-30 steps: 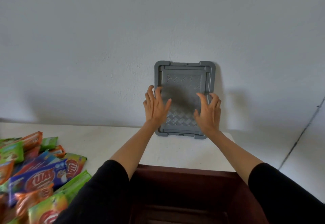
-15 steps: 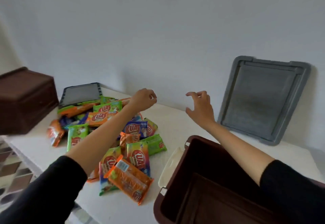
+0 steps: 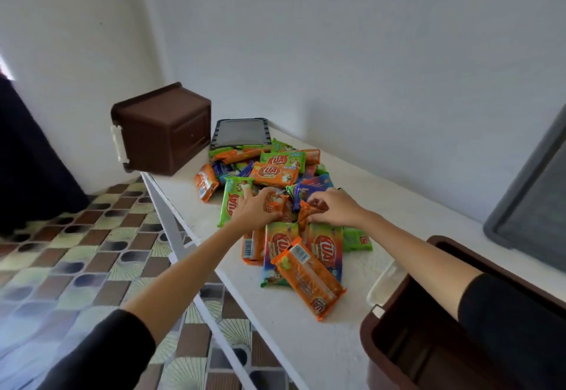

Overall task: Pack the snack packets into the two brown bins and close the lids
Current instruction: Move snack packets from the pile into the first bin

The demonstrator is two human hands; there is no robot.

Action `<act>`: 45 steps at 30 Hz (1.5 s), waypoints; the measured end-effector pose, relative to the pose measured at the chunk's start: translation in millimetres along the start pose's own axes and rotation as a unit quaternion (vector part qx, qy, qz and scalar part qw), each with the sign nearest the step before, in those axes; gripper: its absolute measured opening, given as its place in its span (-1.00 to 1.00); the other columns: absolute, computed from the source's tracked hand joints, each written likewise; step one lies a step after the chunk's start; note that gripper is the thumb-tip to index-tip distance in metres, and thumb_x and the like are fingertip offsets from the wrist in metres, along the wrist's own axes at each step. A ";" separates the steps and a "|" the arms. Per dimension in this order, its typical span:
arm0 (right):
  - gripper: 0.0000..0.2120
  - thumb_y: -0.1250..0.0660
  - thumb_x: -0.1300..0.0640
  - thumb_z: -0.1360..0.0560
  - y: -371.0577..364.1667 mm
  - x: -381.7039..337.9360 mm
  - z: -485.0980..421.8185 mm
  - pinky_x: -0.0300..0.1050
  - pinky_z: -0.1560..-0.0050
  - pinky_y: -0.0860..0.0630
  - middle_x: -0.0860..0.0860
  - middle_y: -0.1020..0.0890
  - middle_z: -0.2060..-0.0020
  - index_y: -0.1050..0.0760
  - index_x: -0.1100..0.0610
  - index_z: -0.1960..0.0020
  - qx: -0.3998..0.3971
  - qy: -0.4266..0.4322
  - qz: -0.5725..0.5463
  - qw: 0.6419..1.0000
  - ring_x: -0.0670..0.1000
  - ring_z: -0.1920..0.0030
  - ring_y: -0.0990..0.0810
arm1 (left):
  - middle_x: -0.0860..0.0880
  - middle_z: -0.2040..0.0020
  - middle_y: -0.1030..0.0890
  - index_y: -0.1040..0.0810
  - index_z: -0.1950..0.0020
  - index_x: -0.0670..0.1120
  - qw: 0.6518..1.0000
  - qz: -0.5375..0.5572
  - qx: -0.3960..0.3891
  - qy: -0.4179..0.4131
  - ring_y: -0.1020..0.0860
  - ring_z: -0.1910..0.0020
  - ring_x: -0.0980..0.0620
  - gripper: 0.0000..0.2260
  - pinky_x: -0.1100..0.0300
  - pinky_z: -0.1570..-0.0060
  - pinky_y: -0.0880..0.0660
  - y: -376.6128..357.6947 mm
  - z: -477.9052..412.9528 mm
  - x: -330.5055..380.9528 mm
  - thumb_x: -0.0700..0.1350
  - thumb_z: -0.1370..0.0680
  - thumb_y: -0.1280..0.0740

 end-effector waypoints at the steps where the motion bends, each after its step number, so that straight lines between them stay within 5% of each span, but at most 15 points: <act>1: -0.55 -0.36 -0.05 -0.46 -0.9 -0.1 0.9 -0.16 -0.09 -0.36 0.12 -0.49 -0.24 -0.42 0.08 -0.30 -0.006 0.002 -0.004 1.000 0.09 -0.22 -0.46 | -0.20 -0.45 -0.14 -0.19 -0.42 0.15 1.000 0.010 0.014 0.001 -0.25 -0.38 -0.24 -0.44 -0.12 -0.30 -0.33 -1.2 2.6 -0.5 0.14 -0.48 -0.32; 7: -0.57 -0.36 -0.04 -0.47 -2.3 1.9 5.3 -0.14 -0.09 -0.42 0.08 -0.52 -0.26 -0.46 0.11 -0.27 0.014 -0.010 -0.026 1.000 0.06 -0.20 -0.51 | -0.22 -0.45 -0.12 -0.05 -0.48 -0.12 0.990 0.058 0.090 0.088 -0.16 -0.44 -0.22 -0.19 -0.09 -0.34 -0.26 -4.4 15.4 -3.3 0.16 -0.41 -0.39; 12: -0.62 -0.41 0.12 -0.44 -0.2 -2.1 4.7 -0.14 -0.09 -0.43 0.11 -0.56 -0.19 -0.49 0.18 -0.23 0.050 -0.011 -0.044 0.998 0.08 -0.17 -0.53 | -0.21 -0.26 -0.40 -0.14 -0.40 -0.27 0.989 0.079 0.092 0.083 -0.45 -0.20 -0.15 -0.28 0.04 -0.07 -0.46 -1.3 15.2 -6.1 0.06 -0.44 -0.41; 18: -0.78 -0.37 0.25 -0.46 25.4 -5.5 1.0 -0.08 -0.07 -0.45 0.14 -0.60 -0.10 -0.55 0.18 -0.11 0.192 -0.014 -0.120 0.974 0.11 -0.12 -0.55 | -0.15 -0.37 -0.32 -0.09 -0.48 -0.15 0.974 0.097 0.173 -0.113 -0.37 -0.27 -0.07 -0.20 0.14 -0.17 -0.35 22.0 13.9 1.9 -0.11 -0.39 -0.48; 23: -0.68 -0.30 0.09 -0.52 13.3 -10.3 -7.6 -0.09 -0.06 -0.43 0.18 -0.37 -0.25 -0.42 0.11 -0.25 0.192 -0.090 -0.076 0.974 0.16 -0.20 -0.46 | -0.16 -0.36 -0.27 -0.13 -0.46 -0.16 0.966 0.049 0.140 -0.213 -0.41 -0.22 -0.08 -0.24 0.23 -0.19 -0.36 13.6 23.0 5.4 -0.23 -0.36 -0.47; 27: -0.19 -0.34 -0.15 -0.44 -10.2 -23.8 -9.5 0.09 -0.33 -0.31 0.27 0.02 -0.45 -0.01 0.10 -0.49 0.116 -0.170 -0.046 0.977 0.31 -0.44 -0.11 | -0.16 -0.37 -0.22 -0.17 -0.42 -0.13 0.975 0.078 0.173 -0.118 -0.30 -0.32 -0.11 -0.27 0.21 -0.19 -0.33 7.5 20.5 -4.5 -0.14 -0.37 -0.48; 30: -0.13 -0.40 0.02 -0.45 -22.2 -31.5 -8.5 0.13 -0.34 -0.30 0.27 0.13 -0.47 0.13 0.09 -0.51 0.101 -0.159 -0.001 0.982 0.36 -0.46 0.05 | -0.19 -0.43 -0.15 -0.11 -0.45 -0.08 0.990 0.017 0.139 0.019 -0.30 -0.34 -0.19 -0.19 -0.02 -0.22 -0.39 10.3 17.0 -16.0 0.08 -0.36 -0.48; 36: -0.18 -0.44 0.18 -0.41 -22.5 -32.7 -10.3 0.08 -0.24 -0.41 0.25 0.00 -0.45 -0.03 0.00 -0.50 0.136 -0.145 -0.003 0.980 0.30 -0.45 -0.08 | -0.18 -0.29 -0.38 -0.18 -0.39 -0.19 0.992 0.028 0.104 0.072 -0.44 -0.20 -0.14 -0.19 0.02 -0.08 -0.48 6.1 18.1 -23.0 0.04 -0.31 -0.53; 45: -0.27 -0.53 0.16 -0.30 22.8 -26.3 -7.6 0.01 -0.18 -0.39 0.20 -0.33 -0.28 -0.30 -0.04 -0.39 0.258 -0.094 -0.090 0.957 0.20 -0.28 -0.29 | -0.08 -0.12 -0.47 -0.39 -0.13 -0.08 0.972 0.083 0.217 -0.040 -0.47 -0.03 -0.04 -0.45 0.11 0.11 -0.48 38.4 16.7 -7.6 -0.02 -0.25 -0.55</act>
Point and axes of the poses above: each hand's wrist, its own z-axis away from the middle knuckle, its own y-axis out of the back of the hand, x = y × z, the point moved 3 cm from there along -z, towards the middle knuckle
